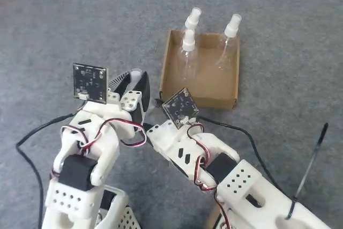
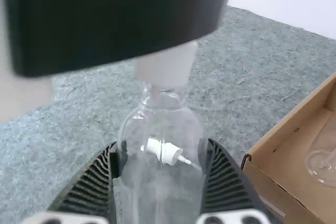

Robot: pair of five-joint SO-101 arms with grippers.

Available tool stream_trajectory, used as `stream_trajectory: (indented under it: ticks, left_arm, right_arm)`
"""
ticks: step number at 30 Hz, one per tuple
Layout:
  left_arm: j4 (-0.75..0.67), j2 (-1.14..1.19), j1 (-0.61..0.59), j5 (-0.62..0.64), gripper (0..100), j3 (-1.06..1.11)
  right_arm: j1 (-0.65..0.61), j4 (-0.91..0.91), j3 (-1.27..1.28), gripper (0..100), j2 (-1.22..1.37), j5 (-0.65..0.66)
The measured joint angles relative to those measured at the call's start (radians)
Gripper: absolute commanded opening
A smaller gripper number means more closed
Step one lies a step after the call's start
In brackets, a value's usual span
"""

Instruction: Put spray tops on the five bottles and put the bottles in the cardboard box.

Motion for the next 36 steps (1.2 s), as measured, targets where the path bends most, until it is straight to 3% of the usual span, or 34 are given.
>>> stream_trajectory:
  ticks: [5, 17, 22, 30, 36]
  left_arm:
    - [0.000, 0.000, 0.000, 0.000, 12, 0.000]
    - [0.031, 0.000, -0.005, -0.041, 12, -0.114]
    - [0.074, 0.006, -0.091, -0.058, 12, -0.250]
    - [0.092, 0.265, -0.126, -0.074, 12, -0.285]
    - [0.094, 0.279, -0.127, -0.114, 12, -0.250]
  right_arm:
    - [0.003, 0.000, 0.000, 0.6, 0.000, -0.003]
    - [0.018, 0.000, 0.000, 0.6, 0.000, -0.003]
    - [0.020, -0.002, 0.012, 0.6, 0.000, -0.003]
    - [0.018, -0.002, 0.012, 0.6, 0.000, -0.005]
    - [0.018, -0.002, 0.012, 0.6, 0.000, -0.005]
